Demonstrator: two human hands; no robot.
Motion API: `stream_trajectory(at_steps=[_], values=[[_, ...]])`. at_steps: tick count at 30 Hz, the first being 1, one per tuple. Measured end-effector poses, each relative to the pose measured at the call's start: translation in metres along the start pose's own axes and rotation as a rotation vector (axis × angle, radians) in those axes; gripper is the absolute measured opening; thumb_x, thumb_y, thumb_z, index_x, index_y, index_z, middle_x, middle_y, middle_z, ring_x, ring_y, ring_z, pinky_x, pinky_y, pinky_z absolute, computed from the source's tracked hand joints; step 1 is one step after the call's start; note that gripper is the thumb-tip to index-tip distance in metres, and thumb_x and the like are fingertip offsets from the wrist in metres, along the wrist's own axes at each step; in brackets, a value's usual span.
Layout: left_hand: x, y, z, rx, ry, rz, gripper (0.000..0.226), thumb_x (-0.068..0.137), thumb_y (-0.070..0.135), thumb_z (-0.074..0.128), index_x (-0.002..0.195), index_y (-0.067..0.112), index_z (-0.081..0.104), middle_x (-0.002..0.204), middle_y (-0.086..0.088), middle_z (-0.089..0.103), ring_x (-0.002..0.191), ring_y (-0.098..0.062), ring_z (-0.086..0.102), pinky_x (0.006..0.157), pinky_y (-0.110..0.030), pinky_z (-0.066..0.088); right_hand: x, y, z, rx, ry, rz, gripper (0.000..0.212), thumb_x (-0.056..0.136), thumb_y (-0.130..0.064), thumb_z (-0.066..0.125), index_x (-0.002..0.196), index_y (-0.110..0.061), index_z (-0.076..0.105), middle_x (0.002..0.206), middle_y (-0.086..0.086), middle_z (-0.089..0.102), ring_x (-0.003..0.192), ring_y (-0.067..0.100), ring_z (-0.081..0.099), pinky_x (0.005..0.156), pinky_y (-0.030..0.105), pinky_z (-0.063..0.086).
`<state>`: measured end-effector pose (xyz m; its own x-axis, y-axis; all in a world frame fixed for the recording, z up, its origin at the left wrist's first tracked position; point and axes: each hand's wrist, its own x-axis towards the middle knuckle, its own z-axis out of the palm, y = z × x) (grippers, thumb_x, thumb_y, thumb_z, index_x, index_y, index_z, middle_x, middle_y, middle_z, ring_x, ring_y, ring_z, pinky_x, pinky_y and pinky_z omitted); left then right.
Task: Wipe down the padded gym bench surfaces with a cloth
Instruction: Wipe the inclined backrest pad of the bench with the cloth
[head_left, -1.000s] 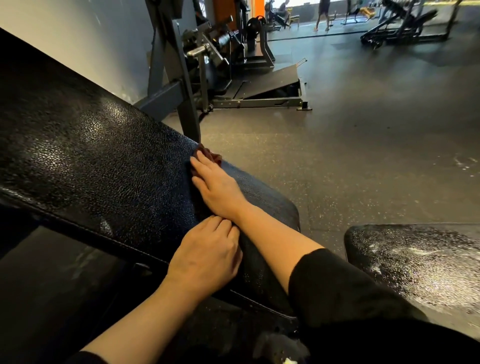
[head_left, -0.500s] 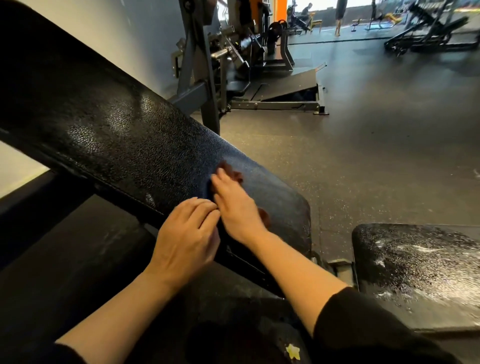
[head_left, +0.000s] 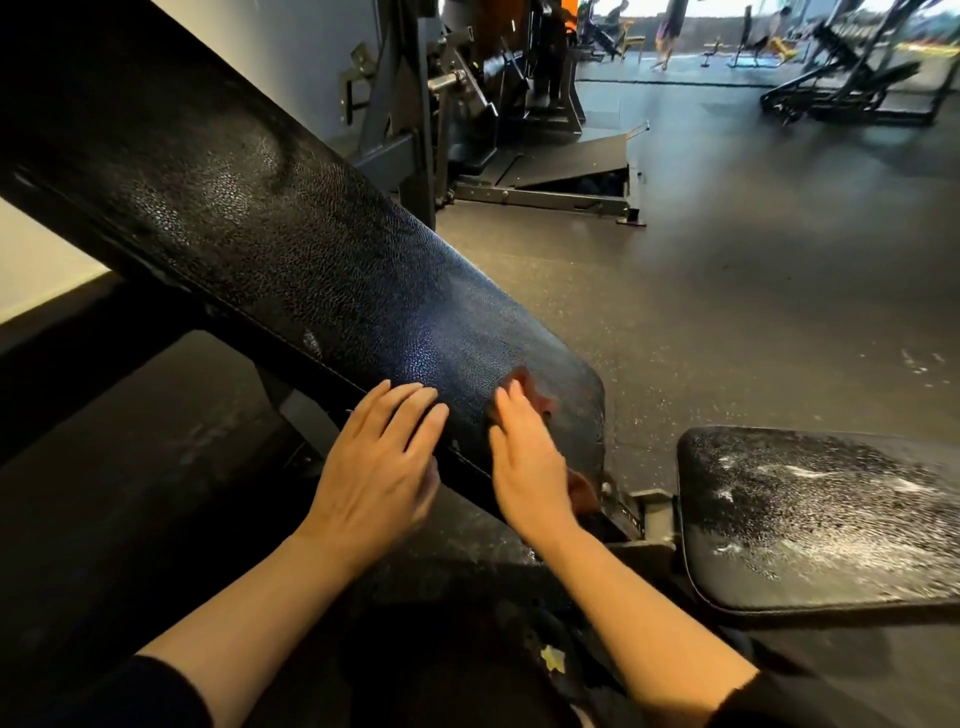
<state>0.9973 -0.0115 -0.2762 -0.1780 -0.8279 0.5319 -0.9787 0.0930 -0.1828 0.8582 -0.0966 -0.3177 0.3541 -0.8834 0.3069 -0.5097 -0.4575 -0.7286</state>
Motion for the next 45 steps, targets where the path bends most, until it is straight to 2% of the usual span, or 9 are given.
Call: stream_trajectory(at_steps=[3,6,10,16,23,29,33,38,45], values=[[-0.003,-0.007,-0.005,-0.008,0.005,-0.048,0.054,0.078,0.024,0.049,0.122,-0.007,0.054,0.127,-0.022,0.053,0.123,-0.036,0.045,0.111,-0.048,0.029,0.007,-0.052,0.019,0.052,-0.054,-0.209,0.053,0.094,-0.024,0.03,0.141,-0.003,0.041,0.152,0.015,0.032,0.141,0.023,0.029,0.116,0.022,0.01],[-0.011,-0.017,-0.011,0.024,-0.003,-0.099,0.052,0.079,0.018,0.049,0.124,-0.008,0.052,0.131,-0.024,0.049,0.128,-0.039,0.041,0.112,-0.049,0.029,-0.001,-0.039,0.007,0.014,-0.096,-0.334,0.052,0.097,-0.024,0.037,0.145,-0.007,0.034,0.156,0.005,0.023,0.142,0.011,0.019,0.118,0.02,0.006],[-0.031,-0.035,-0.015,0.06,-0.016,-0.139,0.053,0.079,0.013,0.055,0.128,-0.008,0.05,0.136,-0.024,0.045,0.132,-0.04,0.037,0.114,-0.048,0.027,-0.026,-0.001,-0.006,-0.033,-0.095,-0.176,0.052,0.1,-0.027,0.035,0.149,-0.018,0.025,0.155,-0.01,0.013,0.144,0.005,0.011,0.12,0.026,0.01],[-0.039,-0.064,-0.026,0.111,0.018,-0.235,0.064,0.076,0.012,0.054,0.136,-0.007,0.04,0.14,-0.025,0.039,0.134,-0.038,0.032,0.117,-0.044,0.019,-0.012,-0.036,0.019,-0.061,0.039,-0.235,0.051,0.098,-0.026,0.033,0.146,-0.009,0.034,0.155,0.006,0.028,0.144,0.019,0.022,0.119,0.039,0.019],[-0.031,-0.103,-0.042,0.173,0.015,-0.336,0.068,0.077,0.012,0.044,0.142,-0.006,0.032,0.146,-0.023,0.034,0.139,-0.035,0.027,0.118,-0.043,0.017,0.032,-0.105,0.045,-0.145,-0.015,-0.547,0.051,0.097,-0.025,0.033,0.141,0.001,0.039,0.149,0.02,0.036,0.138,0.034,0.033,0.115,0.044,0.023],[-0.029,-0.116,-0.066,0.186,0.011,-0.401,0.068,0.083,0.026,0.032,0.143,-0.006,0.031,0.148,-0.024,0.034,0.139,-0.033,0.028,0.116,-0.046,0.023,0.091,-0.186,0.078,-0.182,-0.131,-0.792,0.054,0.092,-0.012,0.046,0.144,0.0,0.033,0.153,0.02,0.027,0.141,0.04,0.024,0.114,0.053,0.024],[-0.026,-0.116,-0.071,0.213,-0.045,-0.336,0.069,0.076,0.019,0.047,0.142,0.0,0.037,0.147,-0.023,0.036,0.138,-0.035,0.029,0.115,-0.047,0.025,0.09,-0.174,0.062,-0.092,-0.209,-0.753,0.054,0.093,-0.011,0.046,0.145,-0.002,0.033,0.155,0.016,0.024,0.141,0.036,0.025,0.119,0.04,0.016],[-0.029,-0.106,-0.06,0.181,-0.089,-0.213,0.062,0.079,0.014,0.037,0.14,0.001,0.042,0.144,-0.018,0.042,0.137,-0.032,0.035,0.115,-0.045,0.024,0.049,-0.087,0.022,-0.025,-0.224,-0.602,0.053,0.094,-0.026,0.042,0.145,-0.013,0.037,0.155,-0.001,0.025,0.144,0.017,0.023,0.117,0.018,0.01],[-0.025,-0.104,-0.06,0.218,-0.12,-0.224,0.063,0.078,0.015,0.041,0.14,0.0,0.041,0.144,-0.018,0.042,0.137,-0.03,0.033,0.117,-0.042,0.02,0.08,-0.128,0.042,-0.053,-0.187,-0.582,0.05,0.099,-0.024,0.041,0.146,-0.008,0.034,0.156,0.008,0.024,0.146,0.022,0.016,0.119,0.03,0.01]])
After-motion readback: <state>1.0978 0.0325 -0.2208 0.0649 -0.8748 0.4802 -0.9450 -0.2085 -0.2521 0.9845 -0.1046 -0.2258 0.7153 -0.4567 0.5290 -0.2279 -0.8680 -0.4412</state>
